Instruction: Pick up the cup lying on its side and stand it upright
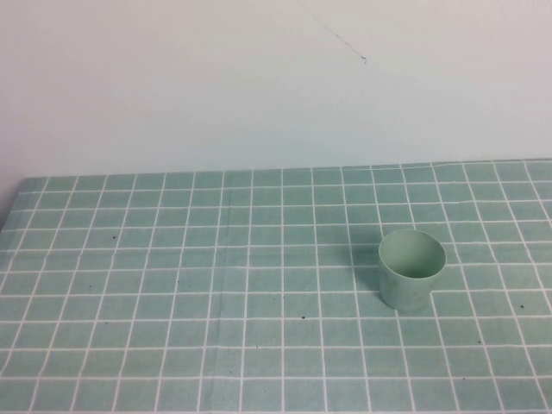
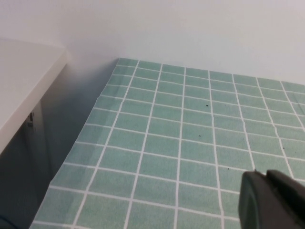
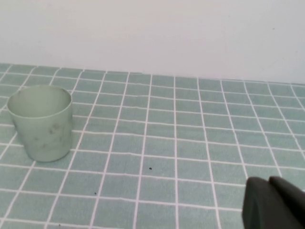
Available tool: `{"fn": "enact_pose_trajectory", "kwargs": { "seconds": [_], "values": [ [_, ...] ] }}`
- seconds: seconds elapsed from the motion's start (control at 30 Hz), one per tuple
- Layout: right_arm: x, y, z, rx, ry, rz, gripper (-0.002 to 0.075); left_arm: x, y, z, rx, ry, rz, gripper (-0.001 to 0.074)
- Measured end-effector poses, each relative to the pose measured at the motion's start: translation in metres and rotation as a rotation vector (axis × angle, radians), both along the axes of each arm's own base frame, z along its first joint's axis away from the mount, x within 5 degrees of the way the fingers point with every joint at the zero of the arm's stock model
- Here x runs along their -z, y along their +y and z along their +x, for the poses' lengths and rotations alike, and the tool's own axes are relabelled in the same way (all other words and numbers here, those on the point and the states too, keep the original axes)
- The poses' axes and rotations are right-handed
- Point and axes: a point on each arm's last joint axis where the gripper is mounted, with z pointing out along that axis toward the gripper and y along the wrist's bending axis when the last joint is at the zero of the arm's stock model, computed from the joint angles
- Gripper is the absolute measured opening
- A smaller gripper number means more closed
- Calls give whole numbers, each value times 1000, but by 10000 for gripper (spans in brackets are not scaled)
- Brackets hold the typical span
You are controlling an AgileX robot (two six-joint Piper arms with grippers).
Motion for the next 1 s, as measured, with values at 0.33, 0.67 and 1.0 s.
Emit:
{"fn": "enact_pose_trajectory", "kwargs": {
  "seconds": [0.33,0.67,1.0],
  "values": [
    [25,1,6,-2,46,-2,-3,0,0,0,0,0,0,-1],
    [49,1,10,-6,74,-22,-3,0,0,0,0,0,0,-1],
    [50,1,11,-7,74,-29,-3,0,0,0,0,0,0,-1]
  ]
}}
